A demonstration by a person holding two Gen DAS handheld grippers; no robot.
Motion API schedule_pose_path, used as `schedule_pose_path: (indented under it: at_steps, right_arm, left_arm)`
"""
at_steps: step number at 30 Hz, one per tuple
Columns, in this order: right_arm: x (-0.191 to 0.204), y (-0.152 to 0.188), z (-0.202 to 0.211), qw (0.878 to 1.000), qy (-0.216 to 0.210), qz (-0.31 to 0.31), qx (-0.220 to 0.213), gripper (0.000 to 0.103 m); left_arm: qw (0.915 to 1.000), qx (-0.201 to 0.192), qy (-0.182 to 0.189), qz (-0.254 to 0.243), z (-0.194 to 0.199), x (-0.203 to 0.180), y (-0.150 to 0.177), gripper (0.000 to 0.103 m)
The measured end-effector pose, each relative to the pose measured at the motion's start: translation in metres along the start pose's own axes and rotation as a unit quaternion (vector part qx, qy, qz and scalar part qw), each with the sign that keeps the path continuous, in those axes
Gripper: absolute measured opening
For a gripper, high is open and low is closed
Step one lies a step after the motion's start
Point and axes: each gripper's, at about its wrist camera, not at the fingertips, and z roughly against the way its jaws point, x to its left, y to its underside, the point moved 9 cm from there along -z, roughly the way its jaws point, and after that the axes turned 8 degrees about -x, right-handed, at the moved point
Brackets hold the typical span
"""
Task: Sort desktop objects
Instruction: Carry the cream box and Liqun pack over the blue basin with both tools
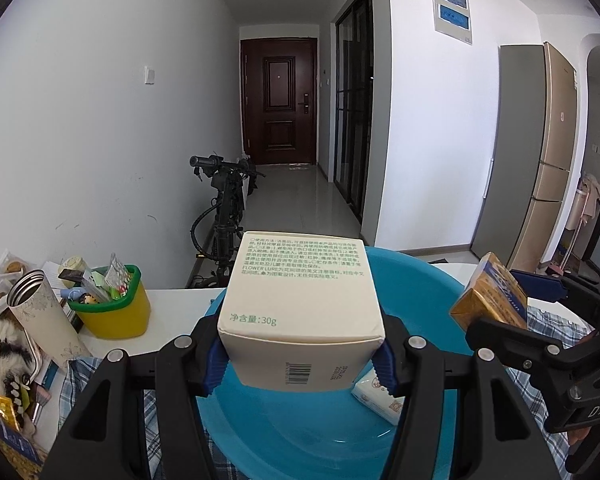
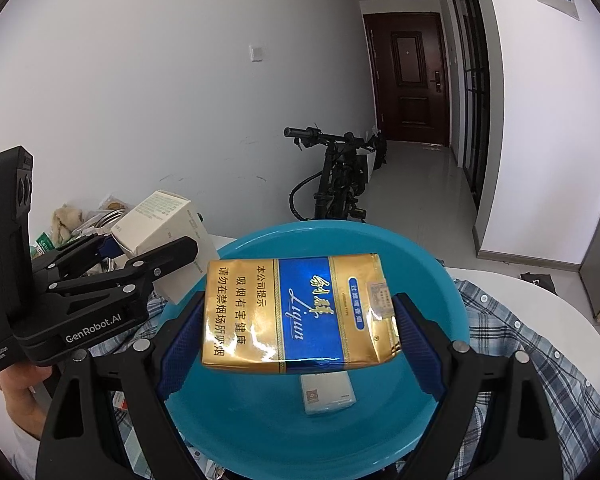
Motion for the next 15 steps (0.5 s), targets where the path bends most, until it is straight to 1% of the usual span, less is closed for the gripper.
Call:
schedule_pose_path:
  at_steps: [6, 15]
  right_arm:
    - [0.002, 0.003, -0.004, 1.0, 0.002, 0.002, 0.006, 0.088]
    - [0.002, 0.002, -0.002, 1.0, 0.01, 0.006, 0.003, 0.088]
  left_arm:
    - [0.9999, 0.004, 0.005, -0.013, 0.0, -0.014, 0.003, 0.061]
    - [0.9999, 0.006, 0.008, -0.009, -0.001, -0.014, 0.004, 0.062]
